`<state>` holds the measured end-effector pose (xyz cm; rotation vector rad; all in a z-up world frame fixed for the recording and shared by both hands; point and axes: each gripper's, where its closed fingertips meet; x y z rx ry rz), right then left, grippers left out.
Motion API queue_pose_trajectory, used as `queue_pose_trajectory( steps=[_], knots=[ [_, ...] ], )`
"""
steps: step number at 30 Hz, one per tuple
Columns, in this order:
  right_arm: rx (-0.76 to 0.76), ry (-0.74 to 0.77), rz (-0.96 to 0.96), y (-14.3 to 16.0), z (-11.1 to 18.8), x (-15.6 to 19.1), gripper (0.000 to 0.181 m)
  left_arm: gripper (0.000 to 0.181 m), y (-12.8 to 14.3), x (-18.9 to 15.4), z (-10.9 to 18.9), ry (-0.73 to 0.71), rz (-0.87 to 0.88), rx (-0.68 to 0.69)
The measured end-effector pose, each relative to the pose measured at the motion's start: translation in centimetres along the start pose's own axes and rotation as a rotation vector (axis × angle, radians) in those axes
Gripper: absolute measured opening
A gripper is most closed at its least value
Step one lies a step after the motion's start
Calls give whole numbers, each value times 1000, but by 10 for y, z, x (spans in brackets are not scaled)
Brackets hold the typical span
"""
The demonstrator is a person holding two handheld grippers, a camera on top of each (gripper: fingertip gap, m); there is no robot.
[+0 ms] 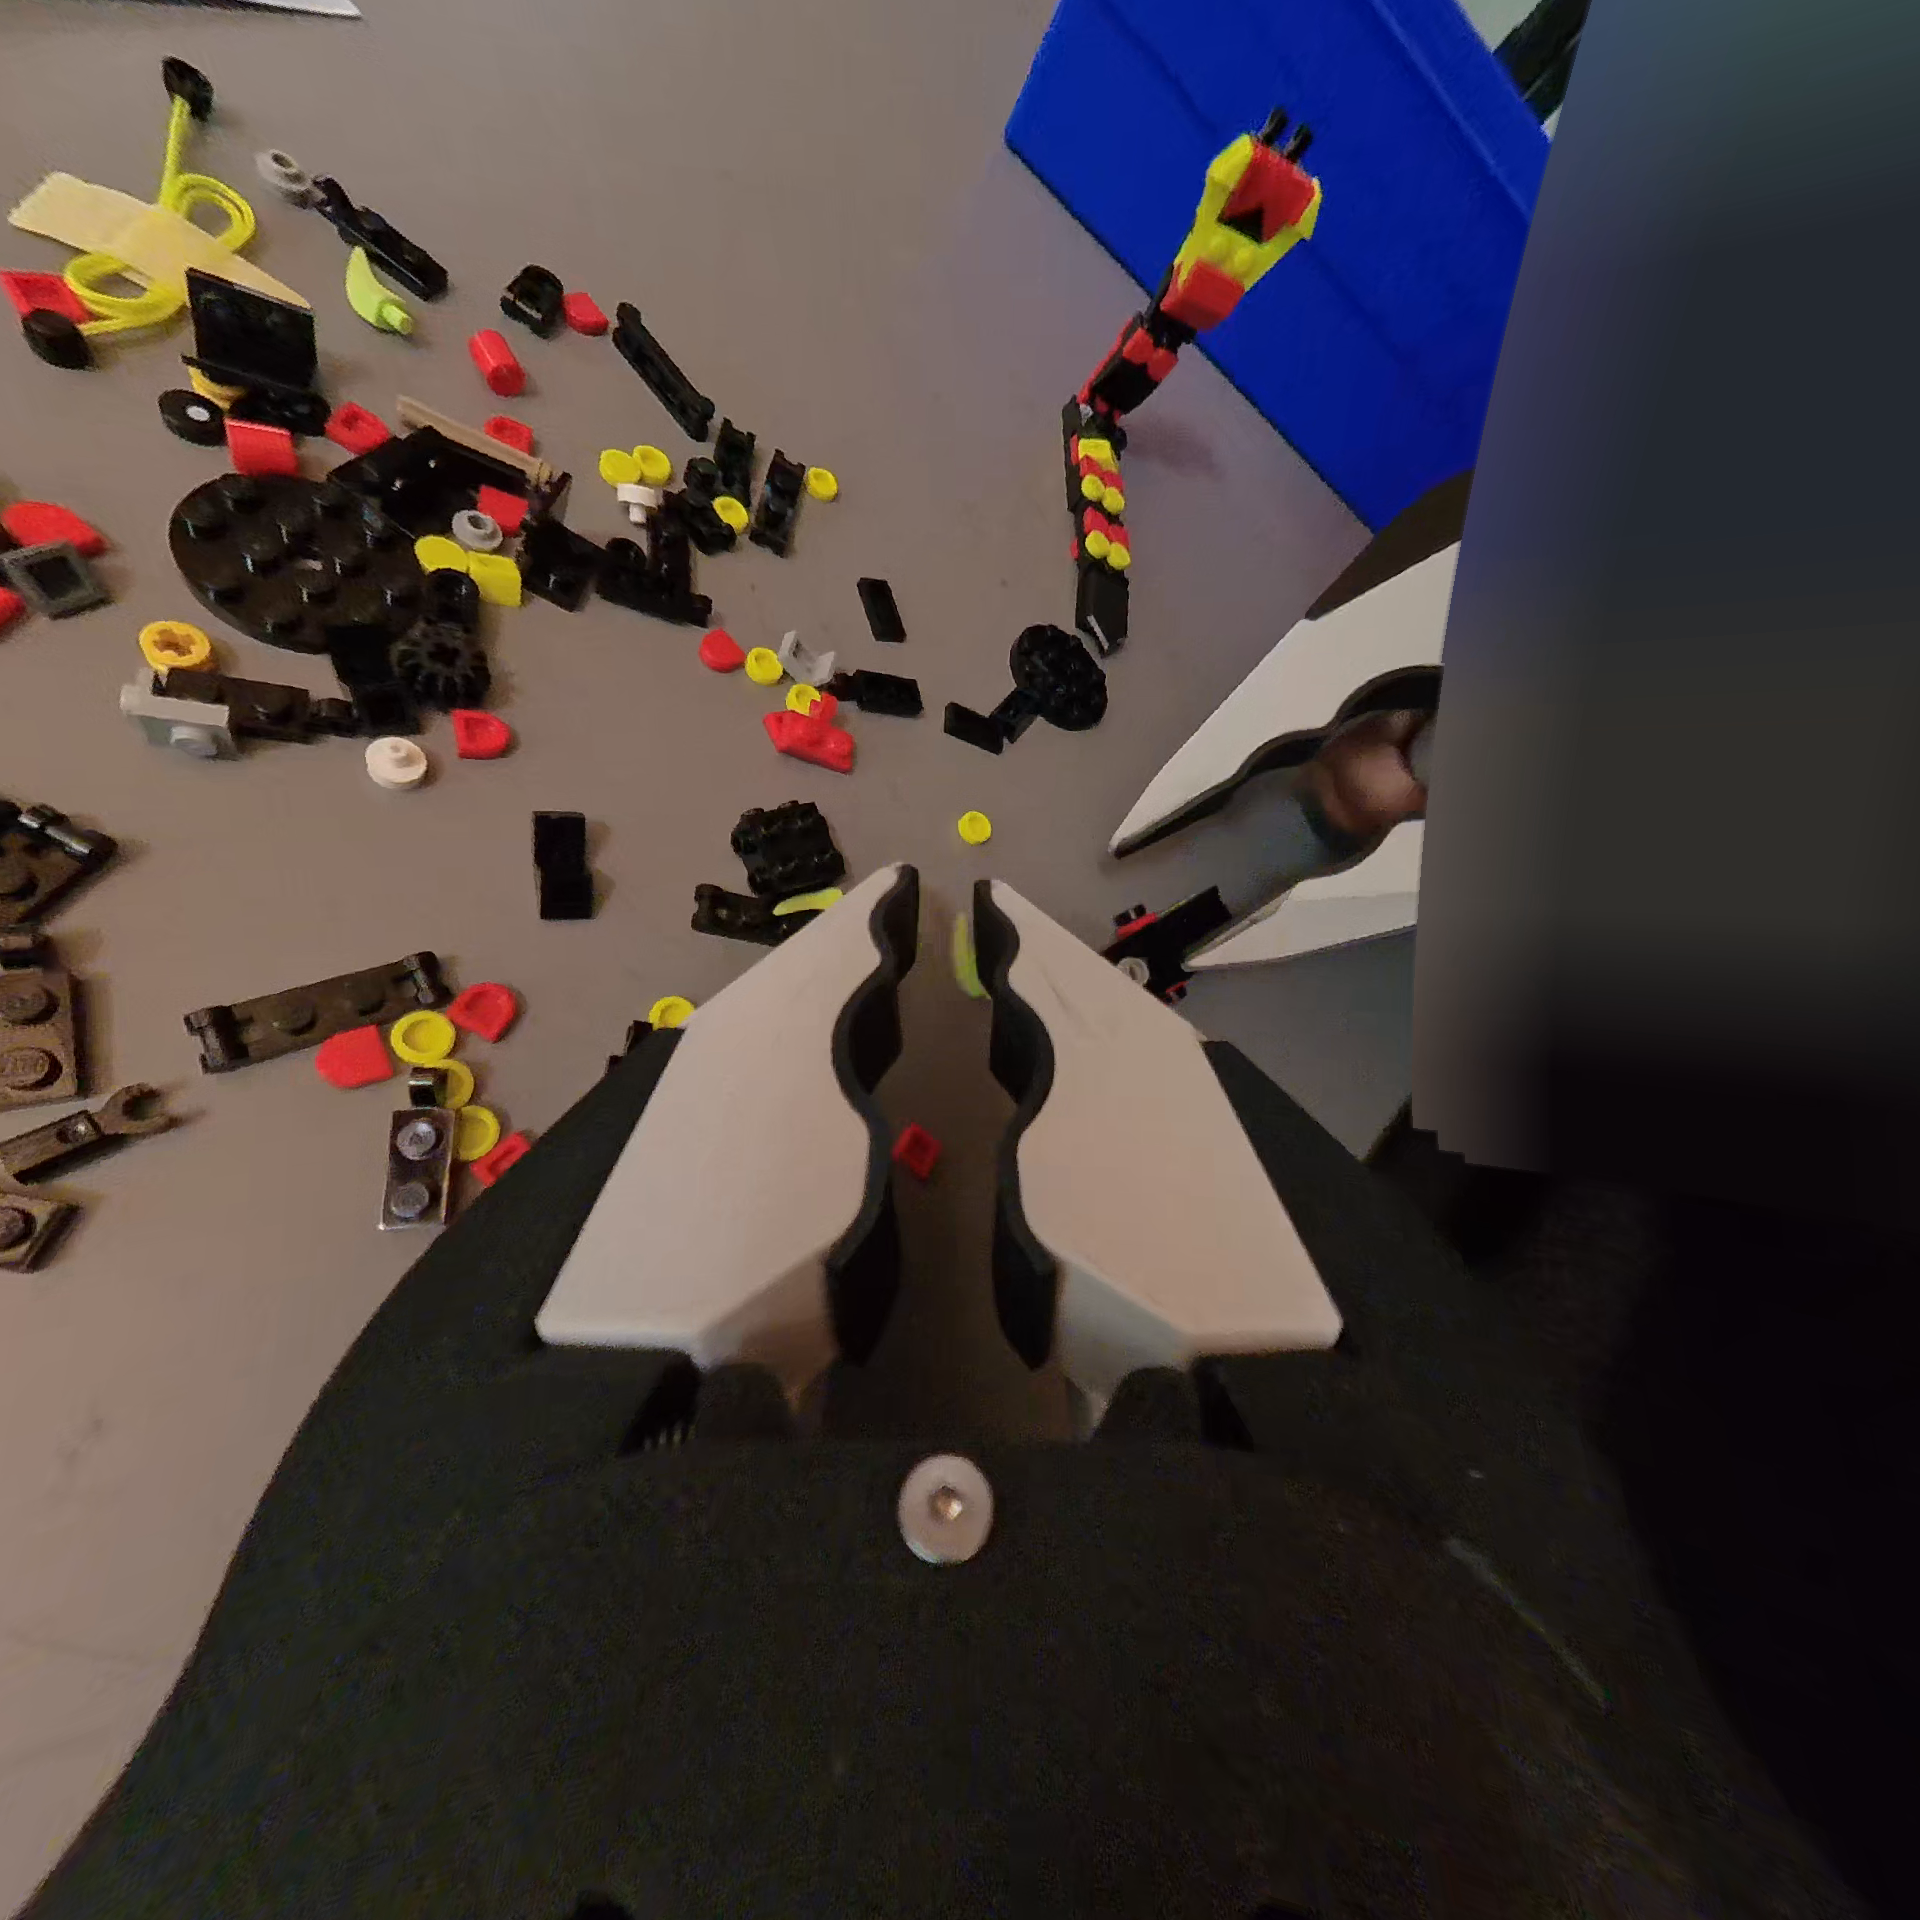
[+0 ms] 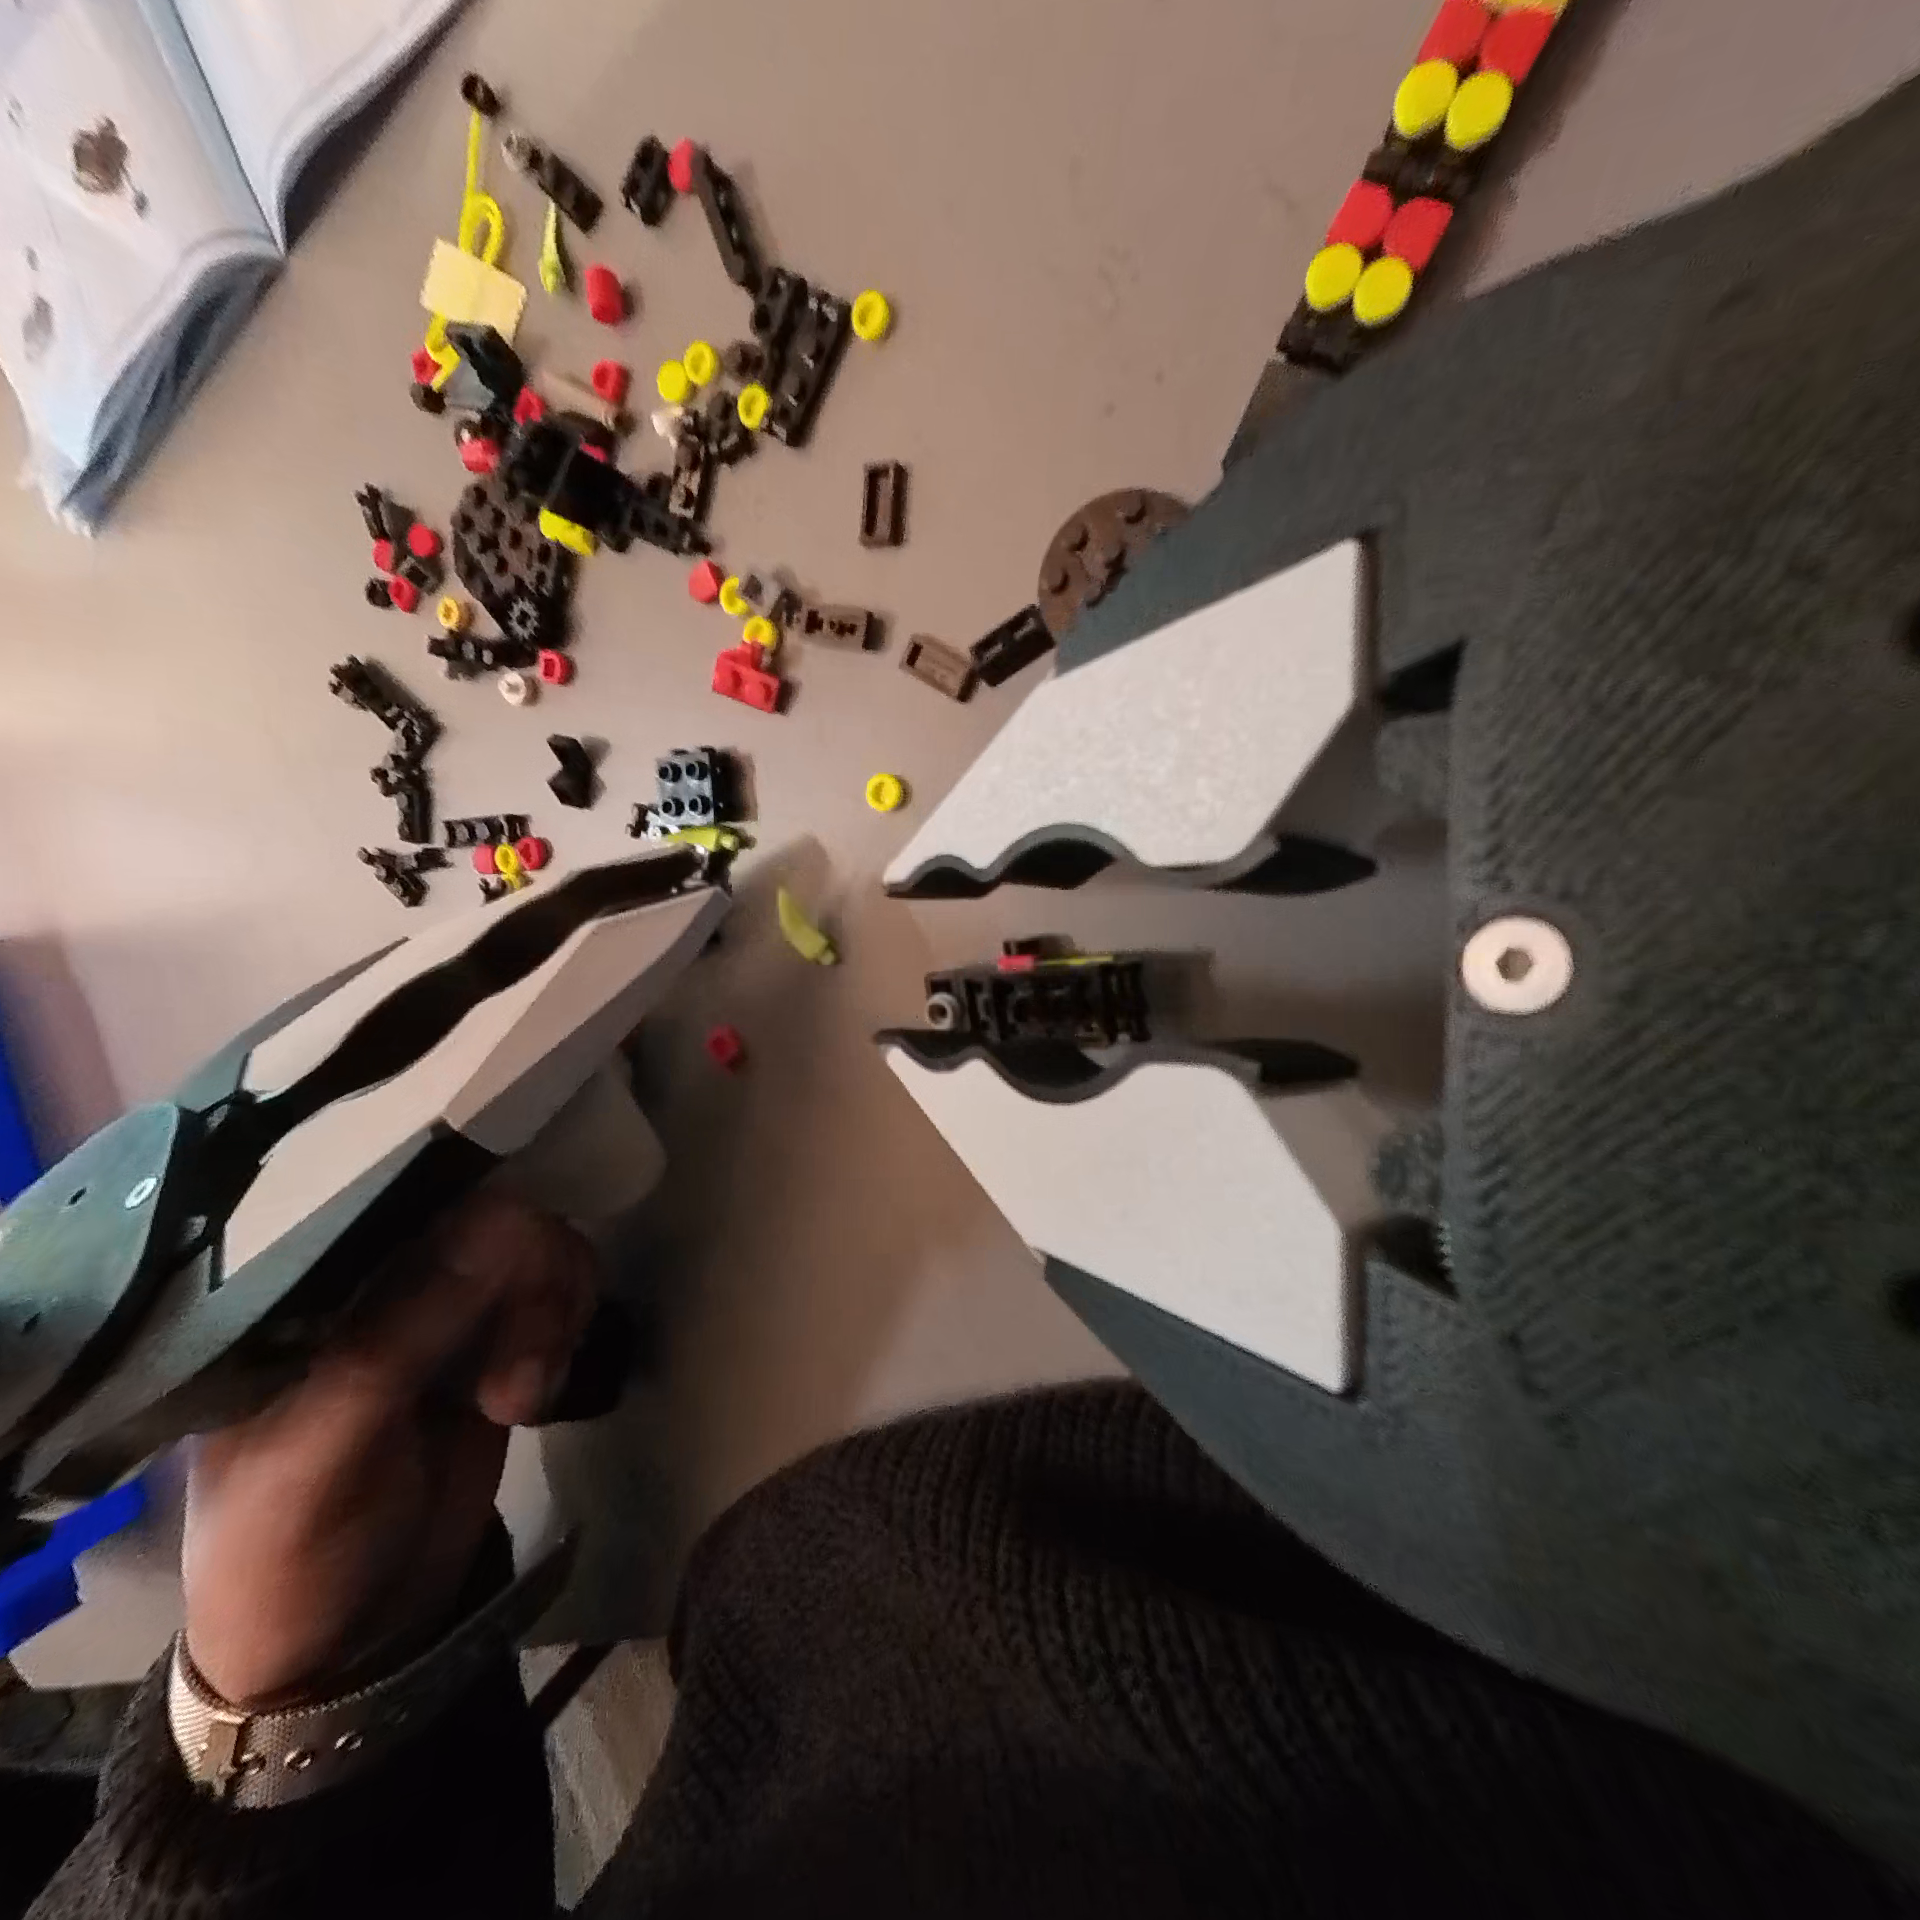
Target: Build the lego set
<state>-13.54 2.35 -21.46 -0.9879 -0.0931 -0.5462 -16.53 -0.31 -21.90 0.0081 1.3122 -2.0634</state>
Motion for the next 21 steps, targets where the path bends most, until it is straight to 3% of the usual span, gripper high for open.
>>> queue_pose_trajectory(
  steps=[21],
  knots=[
    [50, -1, 13, 9, -3, 0, 22, 7, -3, 1, 1, 21, 48, -22]
  ],
)
Point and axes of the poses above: each gripper's, where its closed fingertips meet, z back along the fingers, y out of its underside, x = y × z across the jaws, and after that the axes turned 13 degrees about -z, right-handed
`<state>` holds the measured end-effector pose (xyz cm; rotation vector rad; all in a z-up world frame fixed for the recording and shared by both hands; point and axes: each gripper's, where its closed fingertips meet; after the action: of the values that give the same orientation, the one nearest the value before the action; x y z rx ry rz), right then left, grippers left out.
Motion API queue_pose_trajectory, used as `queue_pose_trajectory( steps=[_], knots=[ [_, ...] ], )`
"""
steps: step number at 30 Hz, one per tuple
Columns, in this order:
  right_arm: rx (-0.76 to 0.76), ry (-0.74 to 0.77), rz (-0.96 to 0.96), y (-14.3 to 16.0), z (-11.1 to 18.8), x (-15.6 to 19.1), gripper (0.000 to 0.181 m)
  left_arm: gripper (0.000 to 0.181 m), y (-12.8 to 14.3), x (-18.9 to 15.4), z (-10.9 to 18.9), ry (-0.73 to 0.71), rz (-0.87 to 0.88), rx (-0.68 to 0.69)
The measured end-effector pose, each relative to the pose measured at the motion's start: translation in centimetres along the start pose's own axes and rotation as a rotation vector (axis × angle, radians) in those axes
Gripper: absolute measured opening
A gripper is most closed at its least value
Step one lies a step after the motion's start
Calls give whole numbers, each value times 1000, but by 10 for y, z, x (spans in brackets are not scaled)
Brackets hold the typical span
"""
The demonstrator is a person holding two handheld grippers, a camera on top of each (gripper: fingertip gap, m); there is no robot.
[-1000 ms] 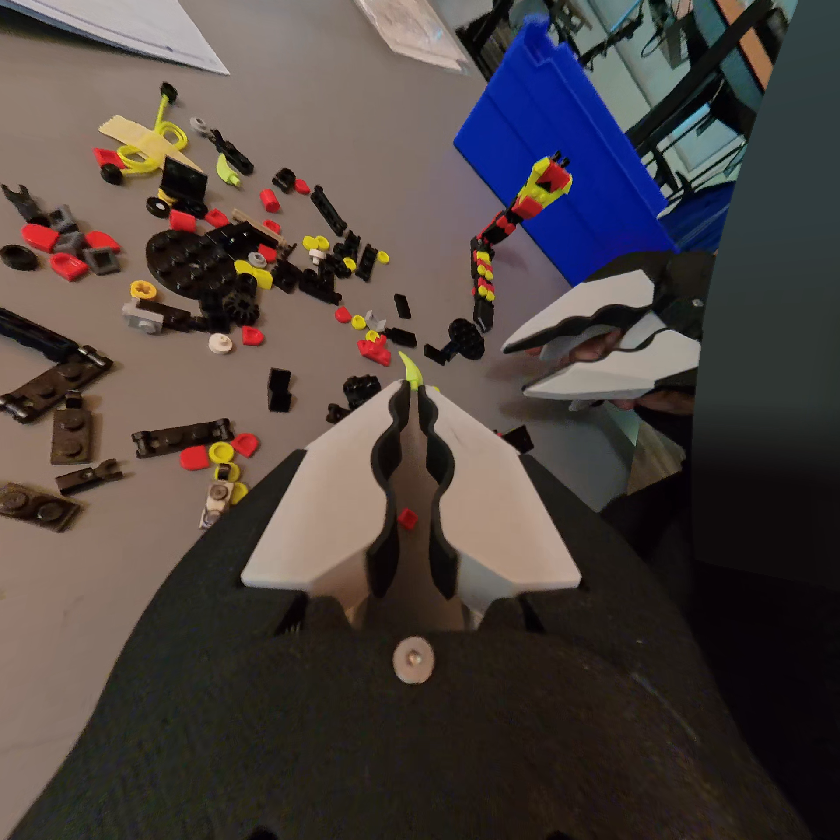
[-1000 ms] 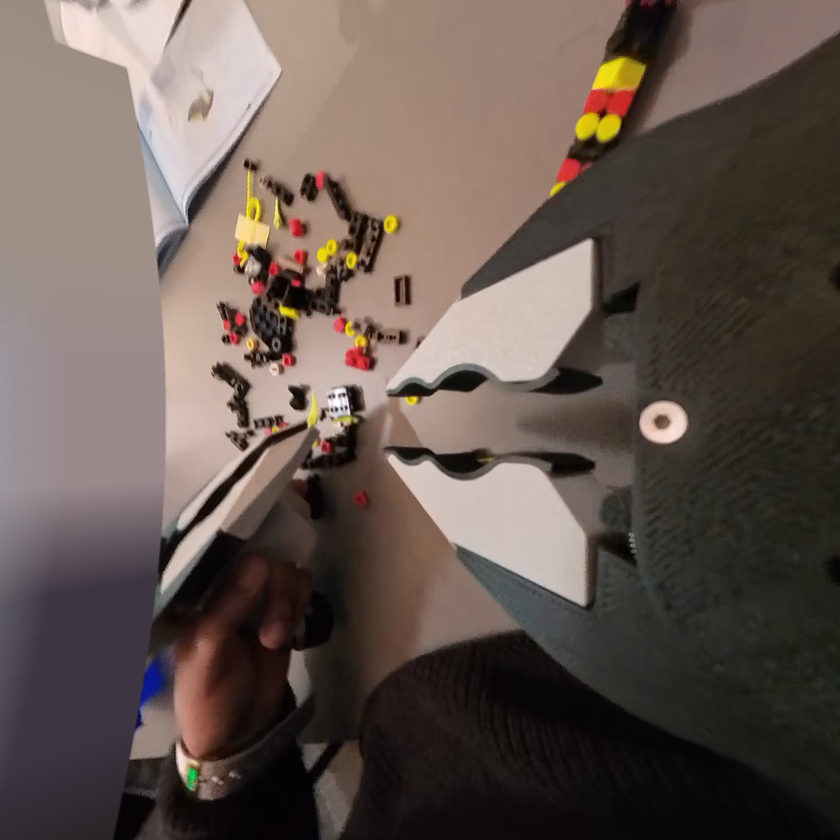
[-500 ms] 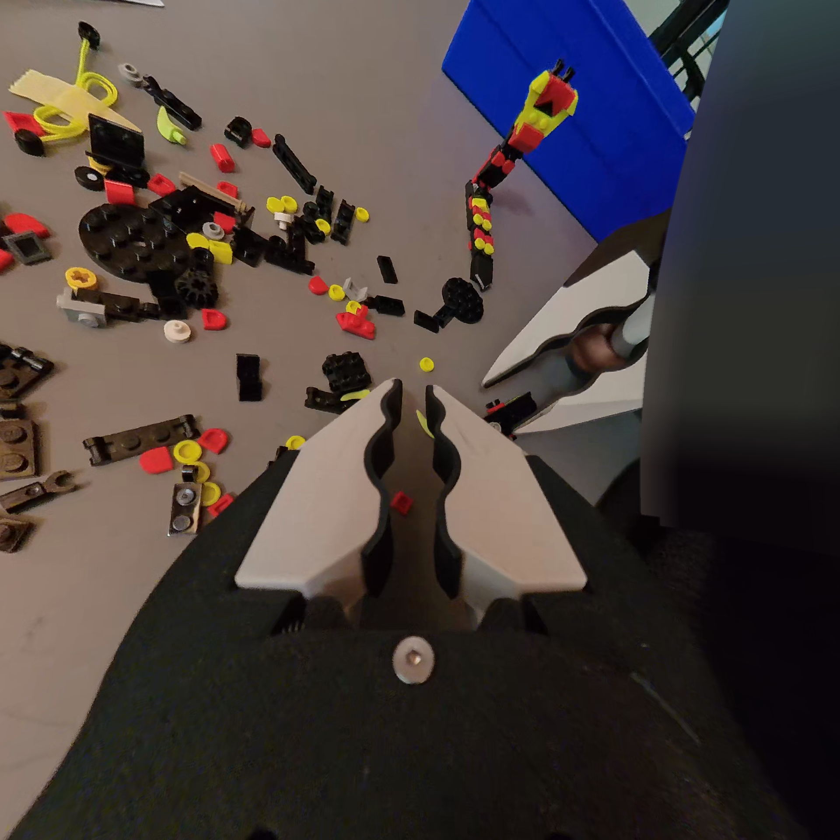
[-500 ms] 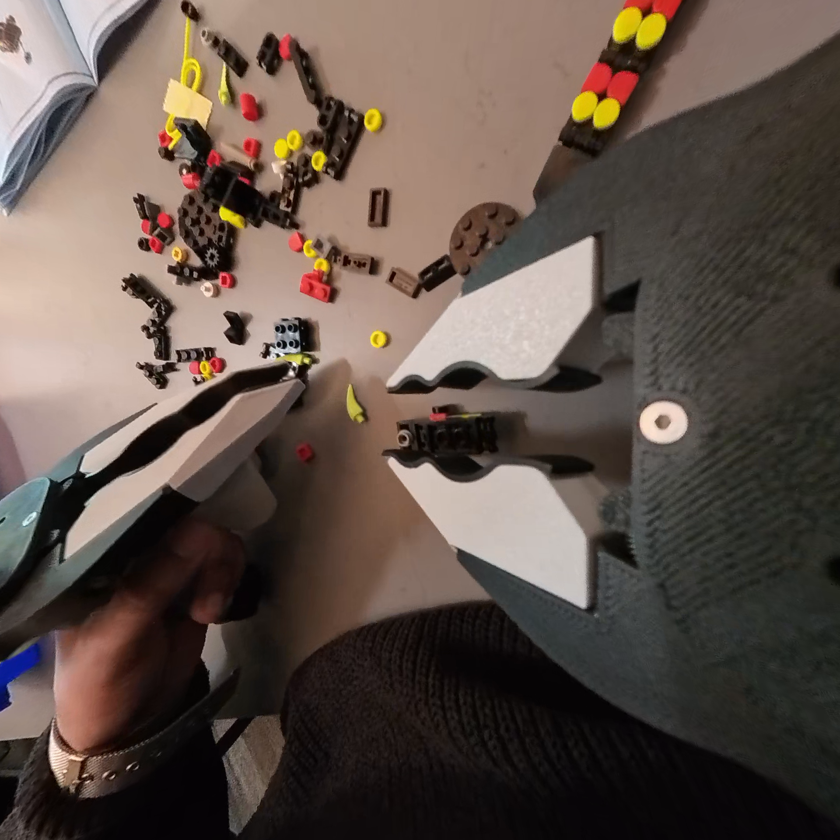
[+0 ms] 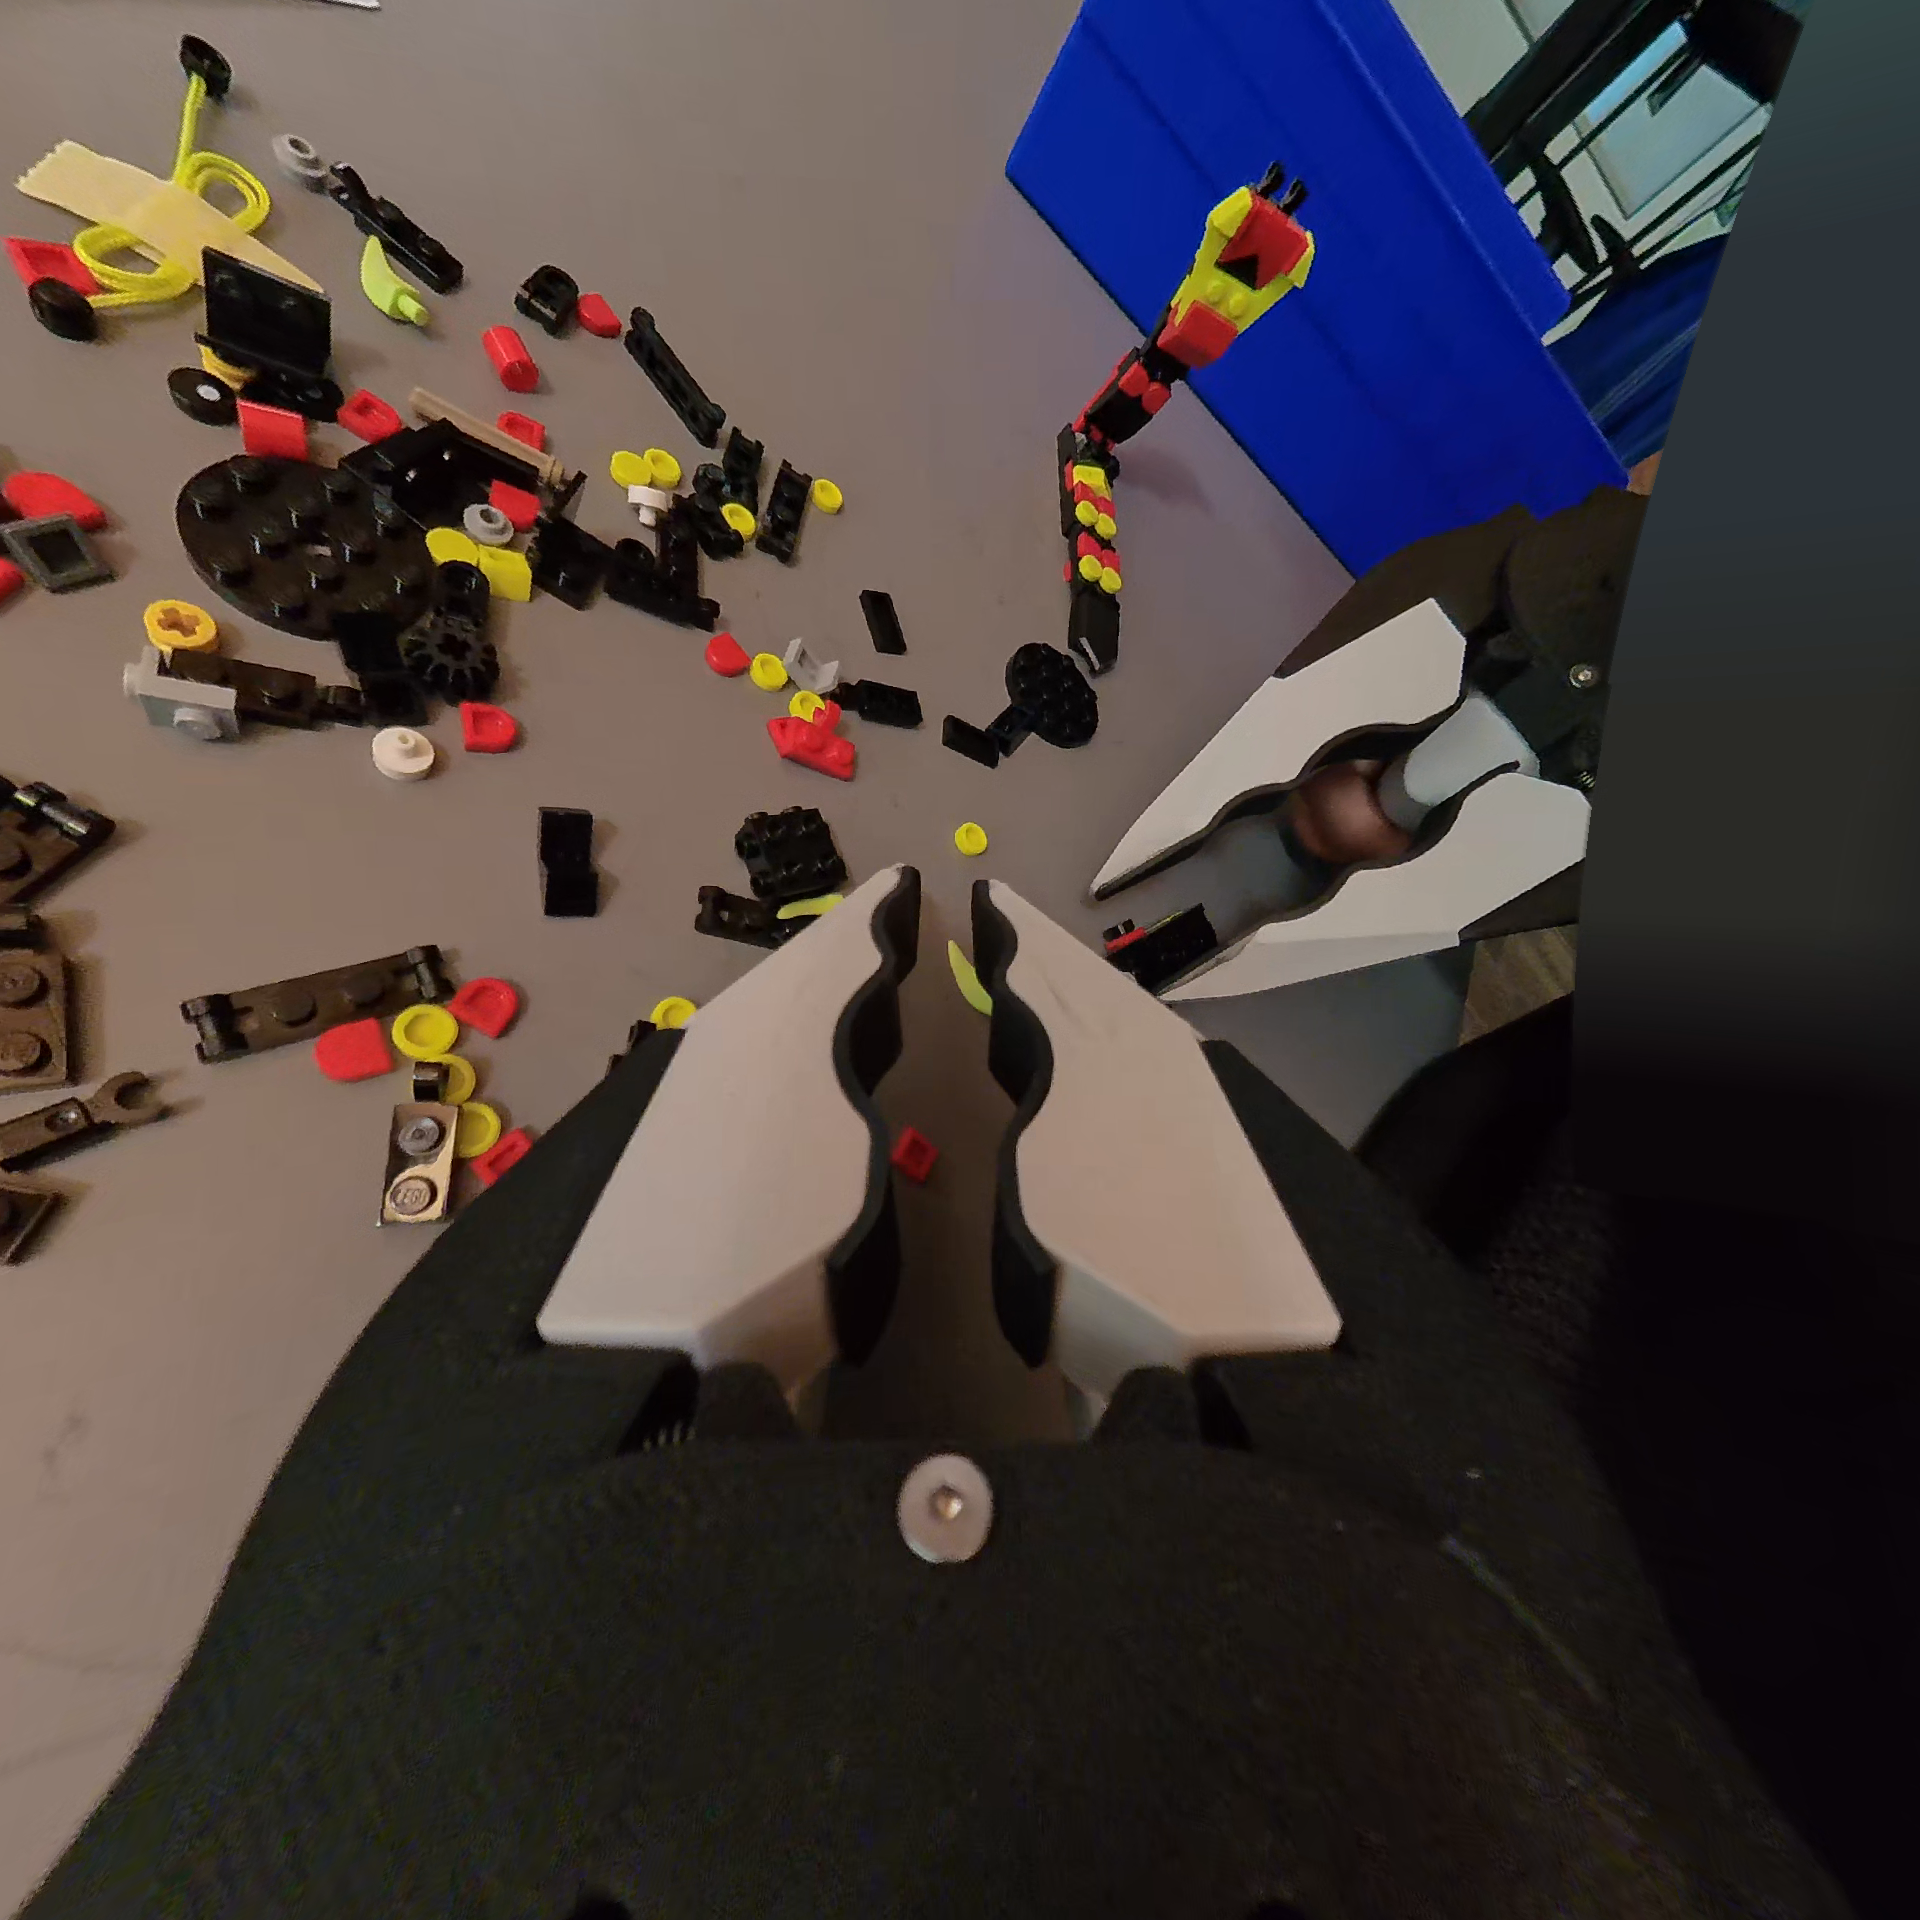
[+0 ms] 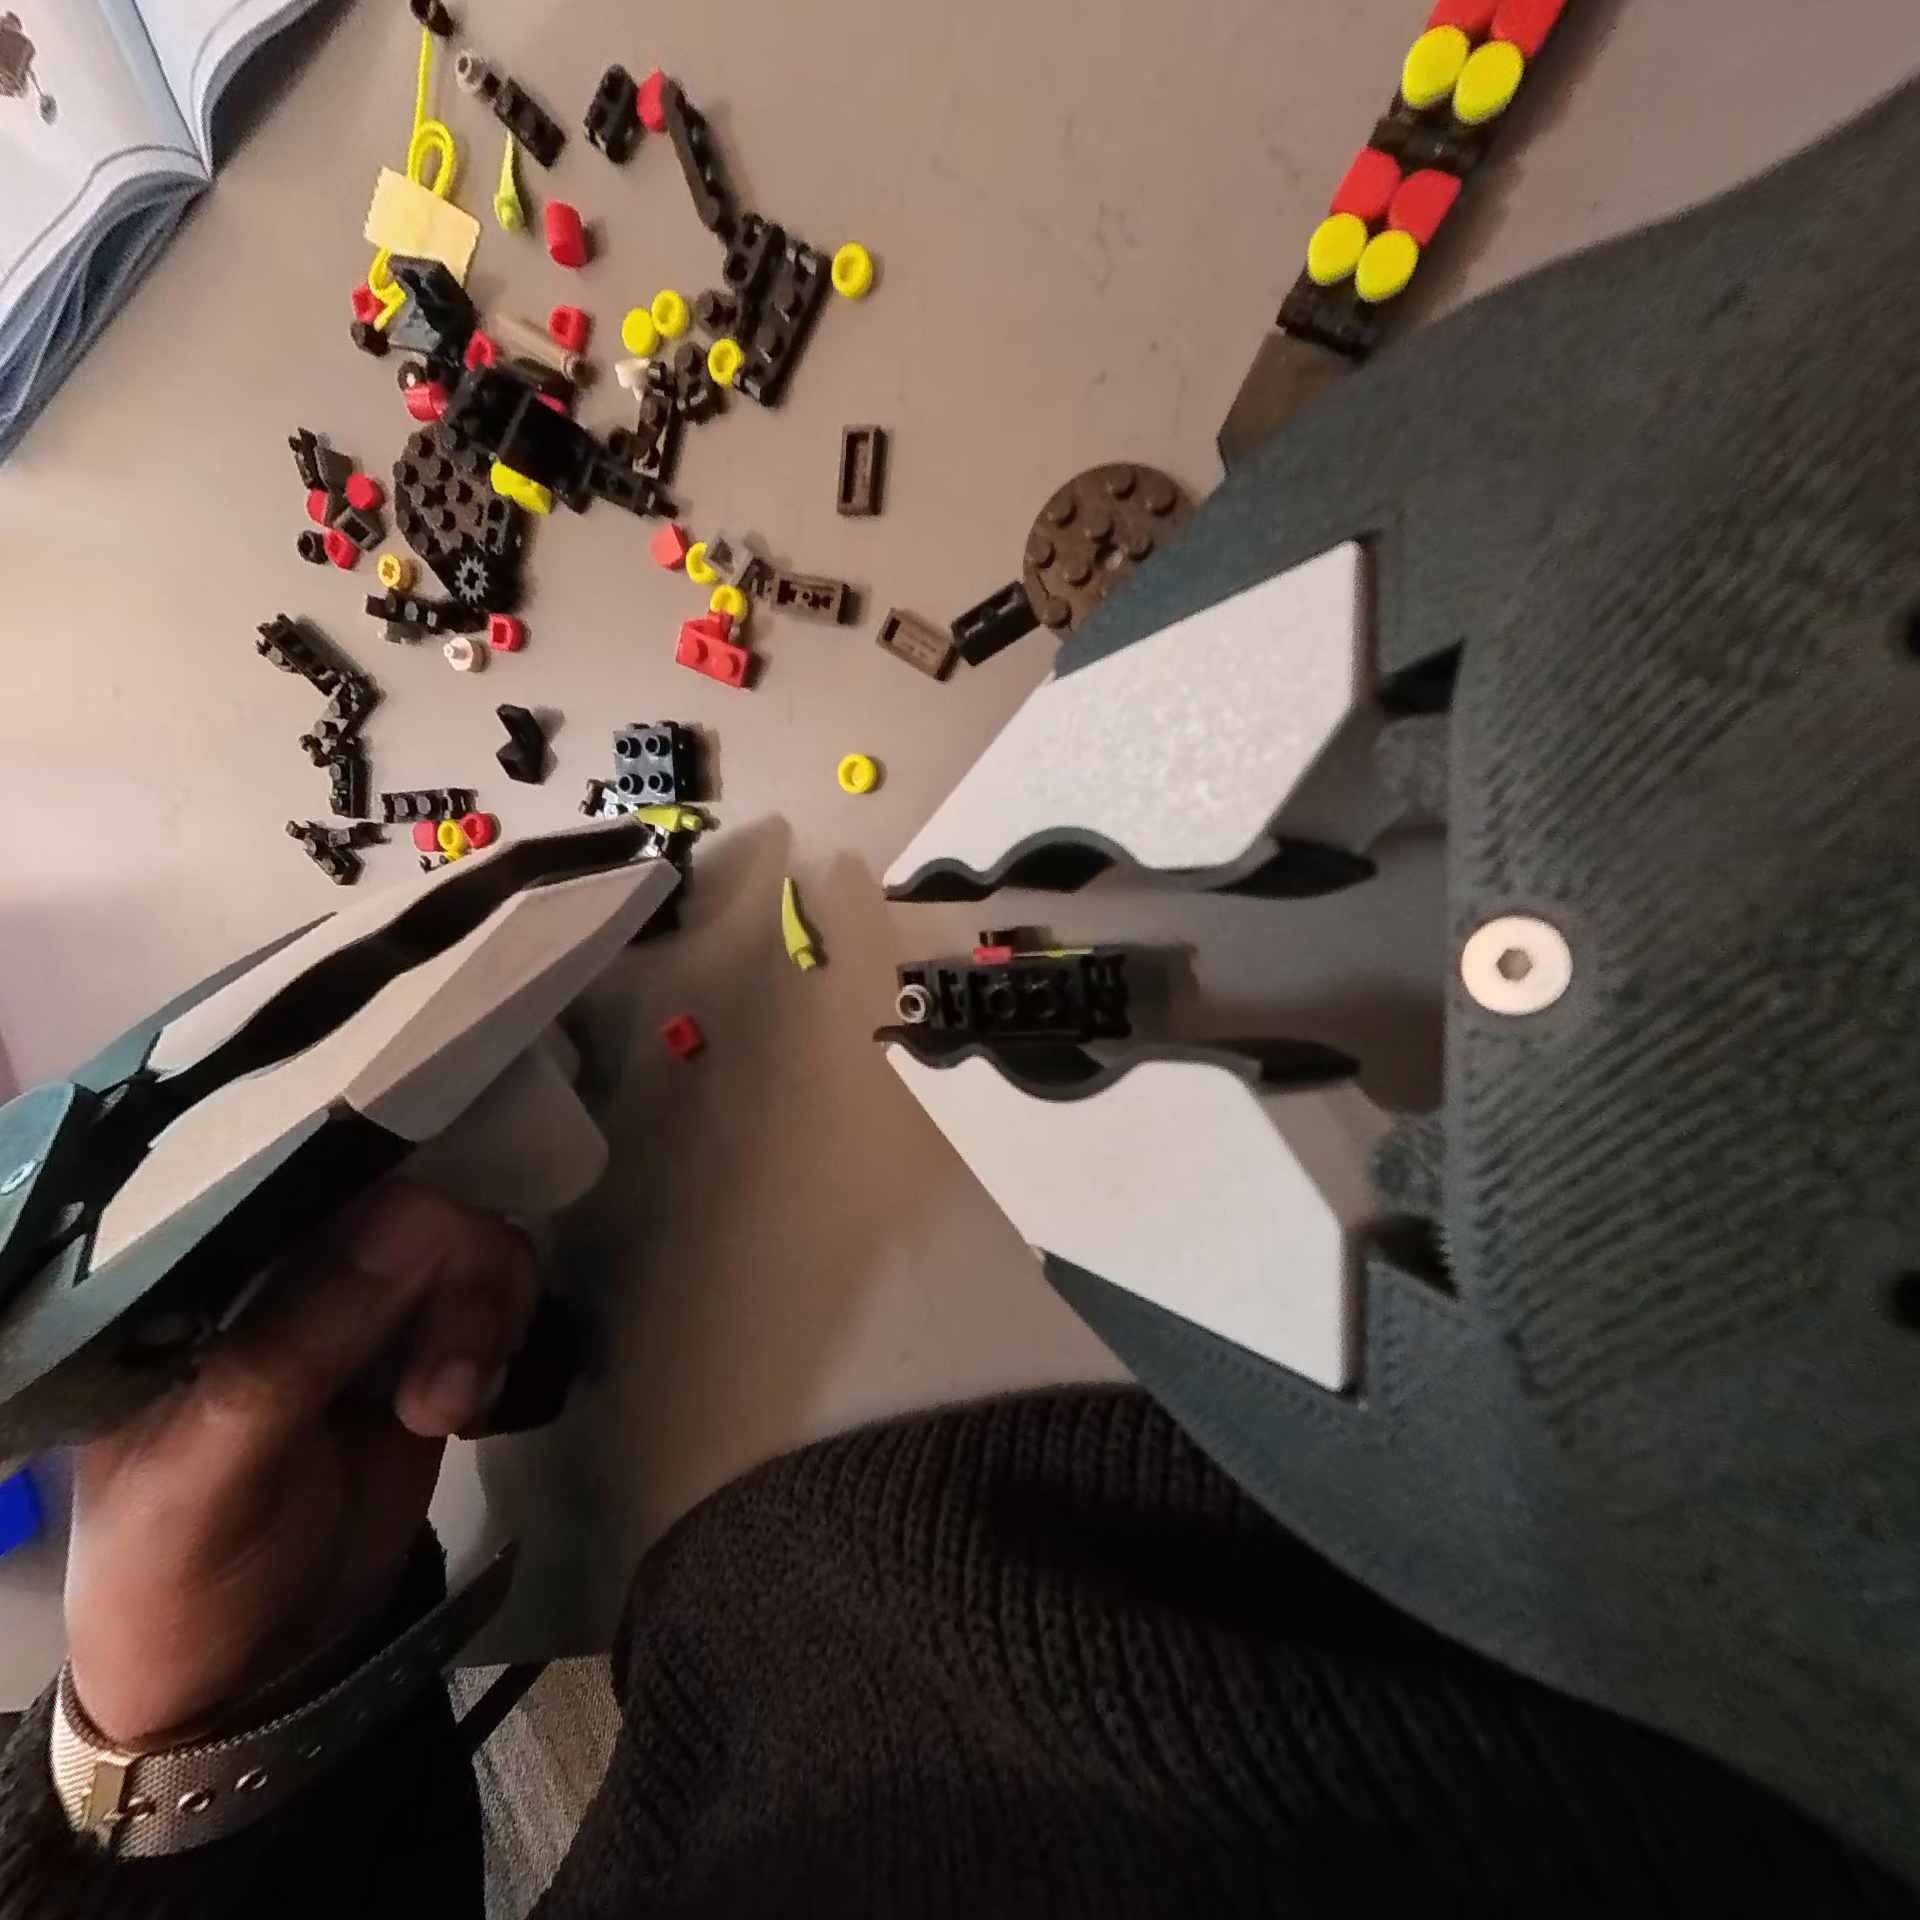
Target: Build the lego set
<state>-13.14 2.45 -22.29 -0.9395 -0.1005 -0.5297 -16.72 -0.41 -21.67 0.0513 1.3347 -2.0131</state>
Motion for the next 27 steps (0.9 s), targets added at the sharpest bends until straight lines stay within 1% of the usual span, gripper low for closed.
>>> queue_pose_trajectory(
  steps=[27],
  knots=[
    [13, 1, -2, 2, -2, -1, 22, 7, 0, -2, -1, 15, 12, -1]
  ],
)
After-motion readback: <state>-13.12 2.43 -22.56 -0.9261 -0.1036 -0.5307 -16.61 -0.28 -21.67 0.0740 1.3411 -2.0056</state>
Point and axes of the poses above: each gripper's, where its closed fingertips meet, z back along the fingers, y out of its underside, x = y × z across the jaws, and after that the axes turned 13 degrees about -z, right-handed
